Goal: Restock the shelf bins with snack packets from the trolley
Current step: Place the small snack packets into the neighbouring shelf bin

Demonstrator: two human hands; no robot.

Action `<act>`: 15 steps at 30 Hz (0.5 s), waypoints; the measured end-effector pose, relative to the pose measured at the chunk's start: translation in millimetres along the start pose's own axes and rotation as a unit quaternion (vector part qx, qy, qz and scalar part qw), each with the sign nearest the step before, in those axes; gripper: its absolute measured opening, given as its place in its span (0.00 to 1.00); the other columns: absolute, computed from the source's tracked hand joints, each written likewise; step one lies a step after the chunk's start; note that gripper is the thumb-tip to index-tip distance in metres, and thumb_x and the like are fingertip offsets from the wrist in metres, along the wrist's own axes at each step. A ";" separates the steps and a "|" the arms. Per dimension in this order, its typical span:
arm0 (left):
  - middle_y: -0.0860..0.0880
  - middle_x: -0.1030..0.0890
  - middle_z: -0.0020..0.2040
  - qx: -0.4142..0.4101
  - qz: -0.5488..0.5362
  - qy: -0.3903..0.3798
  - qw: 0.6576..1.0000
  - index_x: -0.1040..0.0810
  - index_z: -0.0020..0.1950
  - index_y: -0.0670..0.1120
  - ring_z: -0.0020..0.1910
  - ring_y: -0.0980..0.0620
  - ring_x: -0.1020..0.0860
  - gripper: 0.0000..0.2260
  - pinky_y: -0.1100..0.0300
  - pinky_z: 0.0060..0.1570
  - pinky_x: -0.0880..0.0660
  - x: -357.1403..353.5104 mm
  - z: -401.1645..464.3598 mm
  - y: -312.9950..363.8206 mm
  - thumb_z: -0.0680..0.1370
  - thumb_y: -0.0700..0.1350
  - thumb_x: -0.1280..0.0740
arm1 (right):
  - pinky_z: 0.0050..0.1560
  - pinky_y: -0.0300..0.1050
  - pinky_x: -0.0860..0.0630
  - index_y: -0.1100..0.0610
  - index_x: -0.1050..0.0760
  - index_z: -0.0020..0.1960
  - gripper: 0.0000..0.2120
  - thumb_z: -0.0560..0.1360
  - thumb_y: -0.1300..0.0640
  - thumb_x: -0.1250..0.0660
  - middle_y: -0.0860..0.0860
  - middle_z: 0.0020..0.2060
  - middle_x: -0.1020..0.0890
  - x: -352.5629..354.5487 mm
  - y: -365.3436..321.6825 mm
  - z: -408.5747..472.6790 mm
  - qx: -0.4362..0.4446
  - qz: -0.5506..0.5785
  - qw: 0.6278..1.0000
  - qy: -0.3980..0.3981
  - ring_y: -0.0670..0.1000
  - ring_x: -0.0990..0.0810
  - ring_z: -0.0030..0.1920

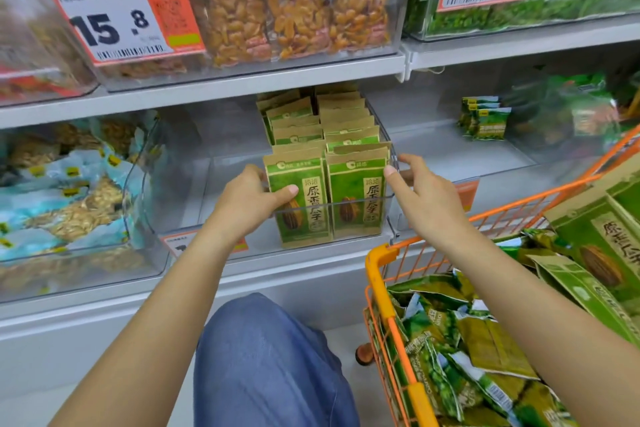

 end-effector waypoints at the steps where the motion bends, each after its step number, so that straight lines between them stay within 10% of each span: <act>1: 0.46 0.19 0.52 0.013 -0.017 -0.008 1.000 0.31 0.65 0.45 0.51 0.48 0.20 0.26 0.55 0.45 0.22 -1.0 0.4 2.3 0.72 0.53 0.26 | 0.59 0.50 0.34 0.55 0.36 0.72 0.26 0.80 0.41 0.49 0.53 0.48 0.18 -3.6 0.5 -0.7 0.007 -0.042 0.999 0.000 0.58 0.24 0.57; 4: 0.46 0.20 0.57 0.028 -0.060 -0.038 0.997 0.46 0.77 0.43 0.52 0.52 0.20 0.40 0.66 0.37 0.24 -9.1 1.1 7.8 0.73 0.50 0.26 | 0.61 0.50 0.37 0.57 0.35 0.71 0.26 0.81 0.41 0.49 0.50 0.35 0.24 -8.3 -2.0 -5.0 0.032 -0.102 0.994 0.026 0.59 0.25 0.55; 9: 0.57 0.23 0.60 0.031 -0.052 -0.170 0.984 0.26 0.65 0.59 0.57 0.52 0.23 0.21 0.56 0.55 0.22 -13.9 -7.9 23.6 0.74 0.65 0.36 | 0.62 0.50 0.38 0.57 0.35 0.71 0.26 0.80 0.41 0.49 0.53 0.38 0.20 -6.6 -1.2 -3.5 0.035 -0.096 0.994 0.037 0.59 0.24 0.55; 15: 0.45 0.36 0.75 0.145 -0.281 0.055 0.947 0.43 0.77 0.53 0.70 0.42 0.33 0.33 0.44 0.65 0.30 15.8 41.7 1.9 0.78 0.69 0.52 | 0.45 0.52 0.32 0.62 0.27 0.57 0.27 0.81 0.41 0.53 0.59 0.33 0.20 0.8 -8.1 -1.0 0.070 -0.224 0.968 0.089 0.62 0.22 0.39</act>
Point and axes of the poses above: each hand's wrist, its own z-axis towards the middle knuckle, its own x-axis out of the back of the hand, y = z × x, the point moved 8 cm from there along z, towards the middle knuckle
